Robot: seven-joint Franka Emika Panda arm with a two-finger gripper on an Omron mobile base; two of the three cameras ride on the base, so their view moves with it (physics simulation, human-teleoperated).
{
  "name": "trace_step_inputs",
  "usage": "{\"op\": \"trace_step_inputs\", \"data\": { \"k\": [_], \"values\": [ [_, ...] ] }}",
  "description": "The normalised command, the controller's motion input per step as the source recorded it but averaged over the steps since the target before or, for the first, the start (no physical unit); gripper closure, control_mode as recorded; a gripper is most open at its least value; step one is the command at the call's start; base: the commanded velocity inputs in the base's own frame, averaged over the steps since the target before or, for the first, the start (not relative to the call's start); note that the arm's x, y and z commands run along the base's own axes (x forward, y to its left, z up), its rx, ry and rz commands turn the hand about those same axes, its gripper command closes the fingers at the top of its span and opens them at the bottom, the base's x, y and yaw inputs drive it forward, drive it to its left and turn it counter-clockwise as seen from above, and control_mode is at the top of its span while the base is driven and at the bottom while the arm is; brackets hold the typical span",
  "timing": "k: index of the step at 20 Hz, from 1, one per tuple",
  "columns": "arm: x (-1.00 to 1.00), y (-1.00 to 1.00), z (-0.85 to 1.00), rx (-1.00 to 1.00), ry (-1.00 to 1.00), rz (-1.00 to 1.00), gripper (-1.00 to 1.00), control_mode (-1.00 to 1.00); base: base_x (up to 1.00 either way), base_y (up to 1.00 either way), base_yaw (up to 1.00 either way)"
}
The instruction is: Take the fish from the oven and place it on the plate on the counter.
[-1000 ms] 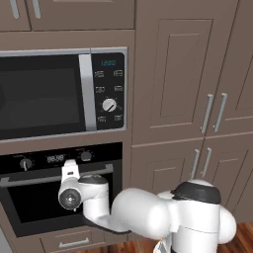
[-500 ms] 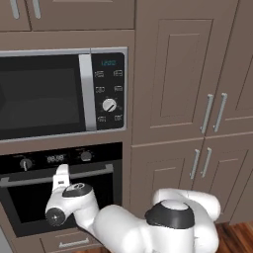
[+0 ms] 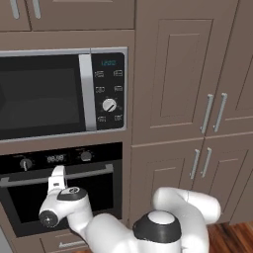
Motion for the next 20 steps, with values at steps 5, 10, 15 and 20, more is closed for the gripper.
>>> {"op": "trace_step_inputs", "data": {
  "k": [5,10,15,20],
  "values": [
    [0.29,0.0,-0.15,0.0,0.0,0.0,-1.0,-1.0,0.0,0.0,0.0],
    [0.28,0.0,-0.23,0.0,-0.02,0.0,-1.0,-1.0,0.0,0.0,0.0],
    [0.26,0.0,-0.28,0.0,-0.03,0.0,-1.0,-1.0,0.0,0.0,0.0],
    [0.31,0.0,-0.27,0.0,-0.02,0.0,-1.0,-1.0,0.0,0.0,0.0]
  ]
}}
